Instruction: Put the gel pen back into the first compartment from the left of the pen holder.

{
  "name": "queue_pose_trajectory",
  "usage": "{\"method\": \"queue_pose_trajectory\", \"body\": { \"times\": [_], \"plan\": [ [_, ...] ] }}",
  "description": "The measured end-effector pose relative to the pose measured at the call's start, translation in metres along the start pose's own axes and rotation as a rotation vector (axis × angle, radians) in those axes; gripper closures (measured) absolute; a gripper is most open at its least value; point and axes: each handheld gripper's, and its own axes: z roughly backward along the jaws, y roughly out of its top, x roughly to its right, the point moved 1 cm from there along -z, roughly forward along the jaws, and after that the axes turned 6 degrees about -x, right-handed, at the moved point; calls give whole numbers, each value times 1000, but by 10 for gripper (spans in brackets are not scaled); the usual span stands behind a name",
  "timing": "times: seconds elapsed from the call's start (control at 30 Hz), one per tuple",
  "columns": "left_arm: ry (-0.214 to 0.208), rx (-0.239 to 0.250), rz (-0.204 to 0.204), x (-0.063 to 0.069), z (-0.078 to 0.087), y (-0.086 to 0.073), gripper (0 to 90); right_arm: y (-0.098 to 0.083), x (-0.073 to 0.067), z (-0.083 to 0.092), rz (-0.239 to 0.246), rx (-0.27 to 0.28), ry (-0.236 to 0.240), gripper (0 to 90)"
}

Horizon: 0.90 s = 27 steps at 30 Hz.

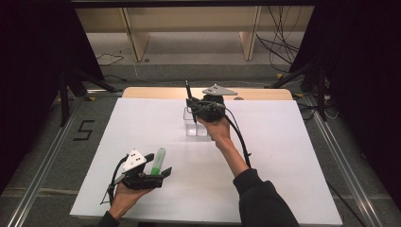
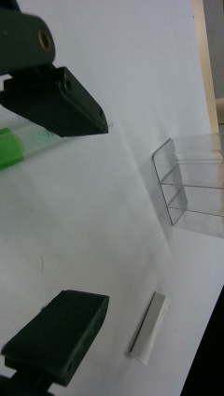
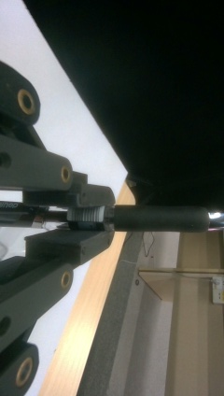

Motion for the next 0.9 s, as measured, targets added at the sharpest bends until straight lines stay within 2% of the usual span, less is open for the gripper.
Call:
{"method": "queue_pose_trajectory", "body": {
  "times": [0.1, 0.23, 0.47, 0.63, 0.9],
  "plan": [
    [10, -6, 18, -2, -1, 0, 139, 6, 1, -9, 8, -7, -15, 793],
    [35, -25, 29, -4, -2, -1, 136, 11, 3, -20, -5, -9, -29, 794],
    [51, -42, 50, -6, -3, -1, 136, 11, 4, -39, -5, -21, -67, 793],
    [60, -58, 59, -7, -4, -2, 136, 9, 6, -47, -1, -33, -90, 793],
    [69, -76, 65, -7, -6, -3, 136, 3, 13, -54, -21, -51, -123, 793]
  ]
}}
